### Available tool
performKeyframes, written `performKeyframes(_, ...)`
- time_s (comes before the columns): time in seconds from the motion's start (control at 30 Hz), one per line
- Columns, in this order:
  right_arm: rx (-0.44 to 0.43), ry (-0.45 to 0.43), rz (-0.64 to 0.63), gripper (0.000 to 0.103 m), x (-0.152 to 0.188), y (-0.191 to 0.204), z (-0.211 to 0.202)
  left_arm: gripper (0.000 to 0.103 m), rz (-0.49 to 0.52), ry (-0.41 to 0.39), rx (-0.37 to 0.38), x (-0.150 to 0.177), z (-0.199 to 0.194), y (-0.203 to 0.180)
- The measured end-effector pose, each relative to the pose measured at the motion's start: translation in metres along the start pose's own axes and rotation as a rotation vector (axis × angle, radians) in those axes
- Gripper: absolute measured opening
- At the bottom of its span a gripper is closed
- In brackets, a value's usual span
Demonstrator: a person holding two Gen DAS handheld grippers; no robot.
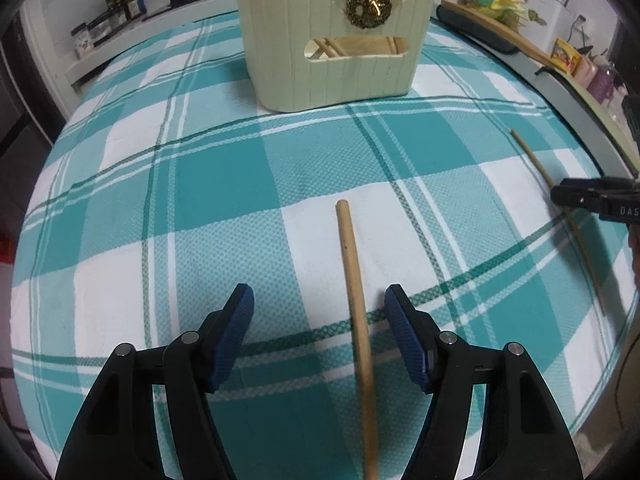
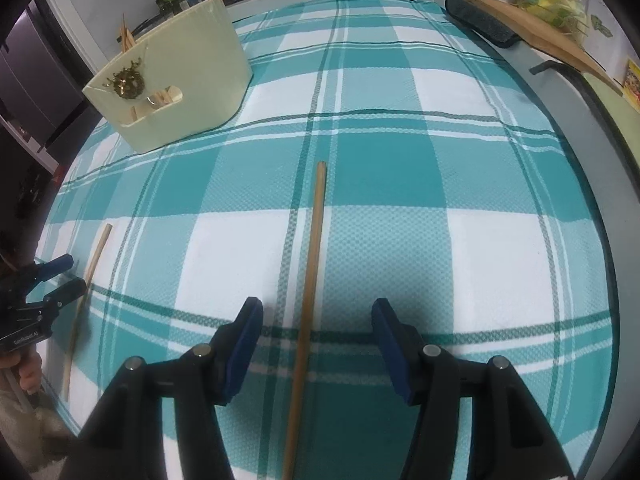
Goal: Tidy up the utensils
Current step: 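Lower the right tool onto the other wooden chopstick and close it, then lift both chopsticks with both tools and carry them over the cream holder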
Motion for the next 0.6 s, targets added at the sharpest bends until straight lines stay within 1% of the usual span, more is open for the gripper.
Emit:
performKeyframes(0.07, 0.031, -0.004, -0.04, 0.058, -0.013, 0.002, 0.006, 0.069, 0.009, -0.008, -0.01, -0.005, 0.004, -0.001)
performKeyframes(0.17, 0.065, 0.005, -0.068, 0.058, -0.032, 0.001, 0.017, 0.068, 0.003, 0.001, -0.013, -0.01, 0.006, -0.002)
performKeyframes(0.2, 0.083, 0.003, -0.08, 0.057, -0.038, 0.002, 0.019, 0.068, 0.005, 0.008, -0.001, -0.011, 0.007, -0.003)
performKeyframes(0.23, 0.096, 0.008, -0.093, 0.054, -0.043, 0.002, 0.022, 0.064, 0.003, 0.007, 0.001, -0.012, 0.007, -0.004)
performKeyframes(0.27, 0.118, 0.012, -0.106, 0.054, -0.049, 0.003, 0.025, 0.055, 0.002, 0.008, 0.007, -0.012, 0.006, -0.005)
performKeyframes(0.3, 0.142, 0.007, -0.118, 0.047, -0.054, 0.003, 0.027, 0.049, 0.004, 0.005, 0.011, -0.012, 0.005, -0.007)
performKeyframes(0.33, 0.159, 0.004, -0.128, 0.035, -0.058, 0.004, 0.028, 0.034, 0.01, -0.001, 0.01, -0.012, 0.003, -0.009)
performKeyframes(0.37, 0.163, 0.001, -0.129, 0.026, -0.063, 0.005, 0.029, 0.019, 0.015, -0.007, 0.007, -0.012, 0.003, -0.012)
performKeyframes(0.4, 0.153, 0.001, -0.115, 0.007, -0.065, 0.005, 0.03, 0.012, 0.021, -0.014, 0.009, -0.012, 0.002, -0.015)
performKeyframes(0.43, 0.149, 0.0, -0.095, 0.006, -0.067, 0.004, 0.03, 0.007, 0.029, -0.022, 0.01, -0.011, 0.002, -0.017)
performKeyframes(0.5, 0.136, -0.018, -0.068, 0.006, -0.068, 0.003, 0.029, 0.006, 0.04, -0.047, -0.002, -0.011, -0.001, -0.02)
performKeyframes(0.6, 0.089, -0.066, -0.027, 0.006, -0.065, 0.005, 0.016, 0.005, 0.02, -0.094, 0.024, -0.014, -0.017, -0.02)
Point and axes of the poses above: each gripper's, at about its wrist camera, not at the fingertips, and z roughly the way its jaws point, y to its left, x to its underside, the point moved 7 cm from there along z, roughly the way its jaws point, and after that the axes turned 9 degrees about -z, right-handed, at the moved point
